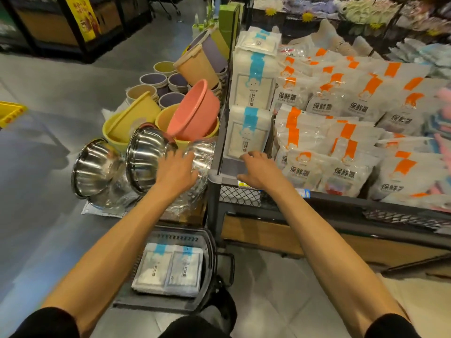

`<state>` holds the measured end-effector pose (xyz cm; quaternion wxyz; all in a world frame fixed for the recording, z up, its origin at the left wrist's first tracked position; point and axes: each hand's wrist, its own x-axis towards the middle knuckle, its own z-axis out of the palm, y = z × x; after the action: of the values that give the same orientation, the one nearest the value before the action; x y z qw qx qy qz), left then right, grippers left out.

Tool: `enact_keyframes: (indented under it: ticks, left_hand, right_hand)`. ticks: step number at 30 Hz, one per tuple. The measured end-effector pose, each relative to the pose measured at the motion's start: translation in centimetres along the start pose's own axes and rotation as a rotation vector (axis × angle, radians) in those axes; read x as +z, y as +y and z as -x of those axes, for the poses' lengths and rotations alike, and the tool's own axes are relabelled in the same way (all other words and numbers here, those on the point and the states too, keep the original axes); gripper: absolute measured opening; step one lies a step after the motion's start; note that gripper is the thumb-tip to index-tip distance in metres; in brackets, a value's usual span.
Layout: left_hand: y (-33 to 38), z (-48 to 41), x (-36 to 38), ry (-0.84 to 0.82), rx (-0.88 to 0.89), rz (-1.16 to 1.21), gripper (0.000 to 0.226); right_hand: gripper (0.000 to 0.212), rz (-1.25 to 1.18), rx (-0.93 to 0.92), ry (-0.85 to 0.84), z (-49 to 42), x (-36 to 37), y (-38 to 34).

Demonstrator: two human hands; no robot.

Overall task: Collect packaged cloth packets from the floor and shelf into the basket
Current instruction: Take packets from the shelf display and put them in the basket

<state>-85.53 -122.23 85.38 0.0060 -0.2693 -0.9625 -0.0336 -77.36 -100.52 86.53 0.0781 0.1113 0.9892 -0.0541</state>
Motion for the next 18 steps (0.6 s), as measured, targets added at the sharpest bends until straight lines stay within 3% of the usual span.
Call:
enact_keyframes:
  ticks: [18]
  left_hand:
    - [-10.5, 12.0, 1.0, -0.078, -0.088, -0.066, 0.048]
  right_hand:
    - [0.066, -0.012, -0.085, -0.117, 6.8, 5.0, -13.1]
